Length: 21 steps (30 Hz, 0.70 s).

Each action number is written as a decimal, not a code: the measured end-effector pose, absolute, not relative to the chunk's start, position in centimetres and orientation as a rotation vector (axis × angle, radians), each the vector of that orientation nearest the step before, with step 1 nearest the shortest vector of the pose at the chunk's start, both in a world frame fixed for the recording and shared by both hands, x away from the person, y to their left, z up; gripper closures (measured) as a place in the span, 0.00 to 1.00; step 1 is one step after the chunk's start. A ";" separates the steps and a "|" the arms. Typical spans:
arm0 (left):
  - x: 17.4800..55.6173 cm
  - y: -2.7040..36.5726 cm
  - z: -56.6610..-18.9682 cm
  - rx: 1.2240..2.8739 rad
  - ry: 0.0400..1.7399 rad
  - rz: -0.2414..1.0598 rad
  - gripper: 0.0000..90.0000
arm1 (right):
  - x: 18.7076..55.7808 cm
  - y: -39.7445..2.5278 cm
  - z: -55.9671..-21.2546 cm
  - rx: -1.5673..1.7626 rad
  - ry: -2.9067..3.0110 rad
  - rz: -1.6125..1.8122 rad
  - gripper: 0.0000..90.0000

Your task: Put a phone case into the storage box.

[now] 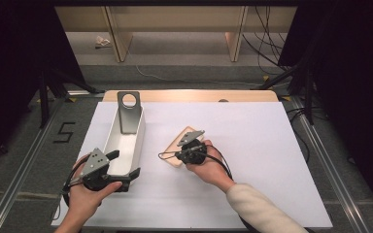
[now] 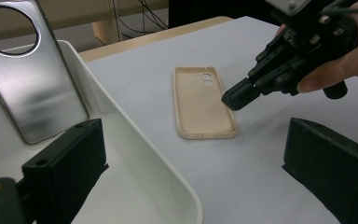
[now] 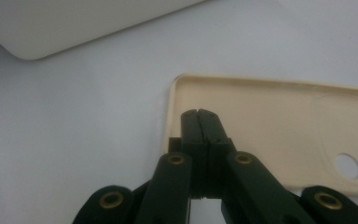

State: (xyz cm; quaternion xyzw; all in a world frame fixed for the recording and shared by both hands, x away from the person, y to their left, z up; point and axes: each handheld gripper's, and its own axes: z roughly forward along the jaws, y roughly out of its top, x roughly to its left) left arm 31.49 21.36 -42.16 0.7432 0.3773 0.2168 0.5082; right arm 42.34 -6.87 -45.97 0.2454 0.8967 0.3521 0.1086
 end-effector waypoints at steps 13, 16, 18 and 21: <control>31.5 21.3 -42.3 1.799 0.904 0.521 0.06 | 43.1 -6.1 -47.6 0.767 2.697 0.907 1.00; 31.6 21.3 -42.3 1.799 0.906 0.520 0.06 | 43.3 -6.3 -47.7 0.782 2.708 0.894 1.00; 31.6 21.3 -42.3 1.800 0.908 0.519 0.06 | 43.3 -6.3 -47.7 0.784 2.715 0.875 1.00; 31.5 21.3 -42.3 1.800 0.908 0.520 0.06 | 43.3 -6.4 -47.6 0.796 2.725 0.859 1.00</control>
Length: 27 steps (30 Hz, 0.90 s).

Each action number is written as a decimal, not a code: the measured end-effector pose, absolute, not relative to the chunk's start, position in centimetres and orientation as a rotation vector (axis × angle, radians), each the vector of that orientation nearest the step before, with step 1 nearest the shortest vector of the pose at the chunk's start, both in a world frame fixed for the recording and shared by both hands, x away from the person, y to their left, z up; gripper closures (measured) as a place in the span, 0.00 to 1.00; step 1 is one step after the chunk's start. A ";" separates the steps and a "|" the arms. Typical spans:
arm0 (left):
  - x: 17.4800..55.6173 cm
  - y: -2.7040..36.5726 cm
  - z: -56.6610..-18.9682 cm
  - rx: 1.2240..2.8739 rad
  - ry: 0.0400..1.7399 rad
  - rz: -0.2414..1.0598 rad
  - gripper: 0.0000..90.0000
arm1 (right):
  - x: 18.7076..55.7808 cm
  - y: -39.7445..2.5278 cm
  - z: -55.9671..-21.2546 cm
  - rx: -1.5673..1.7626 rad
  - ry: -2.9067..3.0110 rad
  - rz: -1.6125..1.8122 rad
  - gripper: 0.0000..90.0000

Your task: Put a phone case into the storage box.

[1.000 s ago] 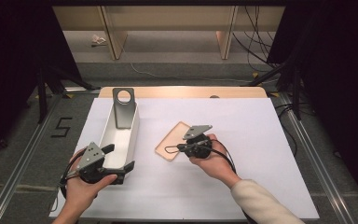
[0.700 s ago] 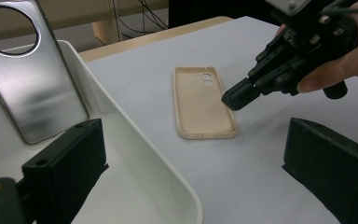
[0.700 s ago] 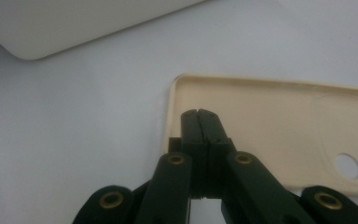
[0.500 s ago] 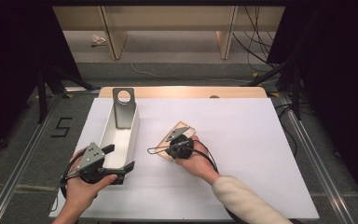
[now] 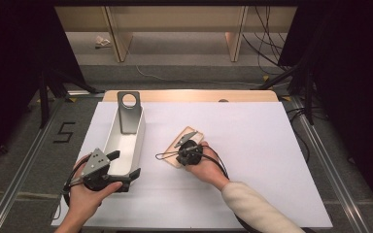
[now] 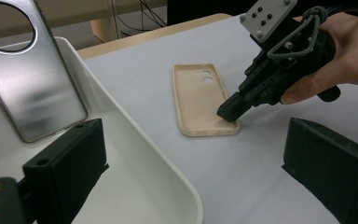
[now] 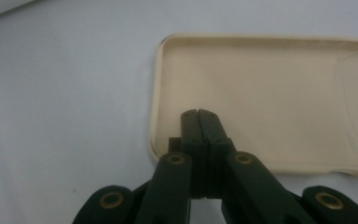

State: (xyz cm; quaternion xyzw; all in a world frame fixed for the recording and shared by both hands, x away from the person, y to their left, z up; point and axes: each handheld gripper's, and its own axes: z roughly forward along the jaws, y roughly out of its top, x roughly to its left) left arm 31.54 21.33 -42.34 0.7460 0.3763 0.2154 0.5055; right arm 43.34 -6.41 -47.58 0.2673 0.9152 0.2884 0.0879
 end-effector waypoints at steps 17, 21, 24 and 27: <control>31.5 21.2 -42.3 1.804 0.907 0.516 0.06 | 43.2 -9.1 -46.7 0.821 2.761 0.696 1.00; 31.5 21.2 -42.3 1.806 0.904 0.517 0.06 | 43.3 -10.2 -46.7 0.830 2.760 0.679 1.00; 31.5 21.2 -42.4 1.807 0.903 0.517 0.06 | 43.3 -10.9 -46.6 0.840 2.754 0.675 1.00; 31.5 21.1 -42.4 1.808 0.902 0.515 0.06 | 43.4 -11.5 -46.6 0.835 2.753 0.656 1.00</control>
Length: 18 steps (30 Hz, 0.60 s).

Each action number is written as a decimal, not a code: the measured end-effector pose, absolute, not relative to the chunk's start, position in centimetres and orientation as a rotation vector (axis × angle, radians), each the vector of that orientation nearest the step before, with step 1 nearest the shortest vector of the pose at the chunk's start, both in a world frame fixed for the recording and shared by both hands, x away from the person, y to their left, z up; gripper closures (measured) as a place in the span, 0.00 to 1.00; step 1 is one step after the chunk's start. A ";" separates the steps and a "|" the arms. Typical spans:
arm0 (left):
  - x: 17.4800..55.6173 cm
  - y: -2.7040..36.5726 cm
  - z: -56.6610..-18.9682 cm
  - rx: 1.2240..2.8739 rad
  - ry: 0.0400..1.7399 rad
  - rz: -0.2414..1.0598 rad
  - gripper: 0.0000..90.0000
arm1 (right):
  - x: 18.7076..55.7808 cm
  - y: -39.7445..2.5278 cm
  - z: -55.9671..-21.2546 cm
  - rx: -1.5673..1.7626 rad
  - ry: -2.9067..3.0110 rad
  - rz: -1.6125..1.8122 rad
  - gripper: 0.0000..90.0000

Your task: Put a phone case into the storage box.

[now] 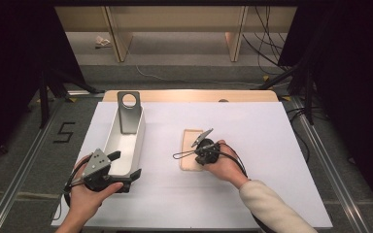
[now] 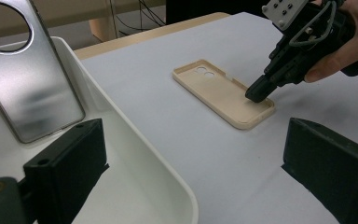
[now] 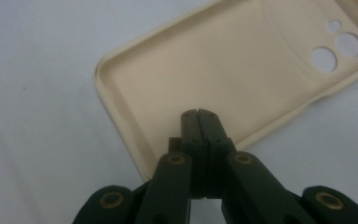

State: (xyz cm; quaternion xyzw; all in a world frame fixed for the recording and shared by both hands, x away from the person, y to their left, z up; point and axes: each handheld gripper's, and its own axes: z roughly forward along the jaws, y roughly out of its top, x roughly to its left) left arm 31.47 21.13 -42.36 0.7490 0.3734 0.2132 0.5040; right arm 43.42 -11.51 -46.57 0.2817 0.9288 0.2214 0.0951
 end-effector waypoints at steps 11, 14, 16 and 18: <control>31.5 21.1 -42.4 1.809 0.901 0.515 0.06 | 43.4 -11.8 -46.5 0.840 2.755 0.665 1.00; 31.5 21.1 -42.4 1.812 0.903 0.514 0.06 | 43.3 -11.8 -46.3 0.820 2.748 0.688 0.97; 31.5 21.1 -42.4 1.814 0.900 0.515 0.06 | 43.2 -11.9 -46.0 0.796 2.750 0.704 0.95; 31.5 21.1 -42.4 1.815 0.903 0.514 0.06 | 43.1 -12.0 -45.7 0.749 2.747 0.726 0.89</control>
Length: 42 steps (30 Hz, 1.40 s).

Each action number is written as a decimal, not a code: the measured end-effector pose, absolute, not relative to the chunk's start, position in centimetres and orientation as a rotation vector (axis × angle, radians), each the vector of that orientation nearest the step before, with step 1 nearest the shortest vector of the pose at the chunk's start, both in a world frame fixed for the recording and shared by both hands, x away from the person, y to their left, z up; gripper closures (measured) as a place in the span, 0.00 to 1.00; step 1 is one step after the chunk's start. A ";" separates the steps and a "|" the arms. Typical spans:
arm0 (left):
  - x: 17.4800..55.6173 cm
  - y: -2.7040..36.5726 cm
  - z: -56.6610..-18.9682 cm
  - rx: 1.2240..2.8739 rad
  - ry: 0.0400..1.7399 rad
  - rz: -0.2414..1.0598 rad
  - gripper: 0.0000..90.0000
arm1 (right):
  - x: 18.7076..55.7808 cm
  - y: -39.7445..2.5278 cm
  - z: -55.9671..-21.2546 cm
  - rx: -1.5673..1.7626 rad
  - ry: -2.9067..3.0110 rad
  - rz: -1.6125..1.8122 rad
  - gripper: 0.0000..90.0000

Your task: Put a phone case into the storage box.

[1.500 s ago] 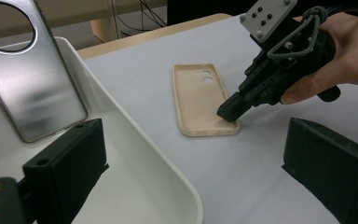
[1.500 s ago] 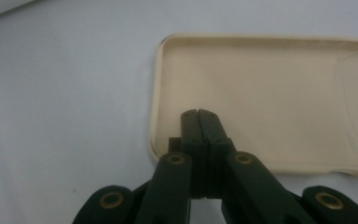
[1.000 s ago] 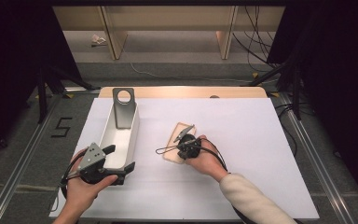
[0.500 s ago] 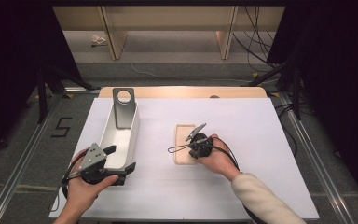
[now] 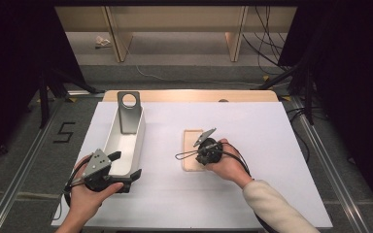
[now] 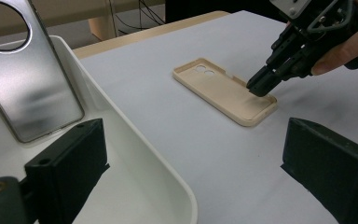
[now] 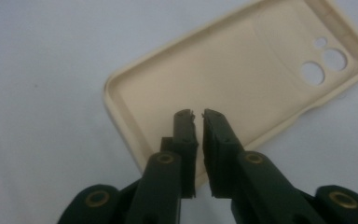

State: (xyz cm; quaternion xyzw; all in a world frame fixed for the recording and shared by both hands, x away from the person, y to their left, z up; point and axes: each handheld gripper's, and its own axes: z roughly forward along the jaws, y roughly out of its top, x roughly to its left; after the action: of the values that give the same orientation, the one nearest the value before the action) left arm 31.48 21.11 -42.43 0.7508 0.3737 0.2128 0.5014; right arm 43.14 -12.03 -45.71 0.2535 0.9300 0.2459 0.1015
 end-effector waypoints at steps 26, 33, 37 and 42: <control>31.5 21.1 -42.5 1.818 0.897 0.509 0.07 | 41.7 -12.2 -44.5 0.400 2.820 0.566 0.26; 31.5 21.0 -42.5 1.820 0.898 0.508 0.07 | 41.7 -11.6 -44.7 0.344 2.838 0.519 0.28; 31.5 21.0 -42.5 1.821 0.898 0.506 0.07 | 41.9 -11.2 -45.0 0.298 2.851 0.482 0.30; 31.6 20.9 -42.5 1.819 0.897 0.504 0.07 | 42.2 -10.6 -45.0 0.268 2.862 0.425 0.30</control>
State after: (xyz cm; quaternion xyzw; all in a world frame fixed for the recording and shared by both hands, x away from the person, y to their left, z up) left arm 31.55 20.94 -42.54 0.7528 0.3712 0.2085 0.5021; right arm 42.18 -10.65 -45.03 0.0914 0.9781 0.1452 0.1175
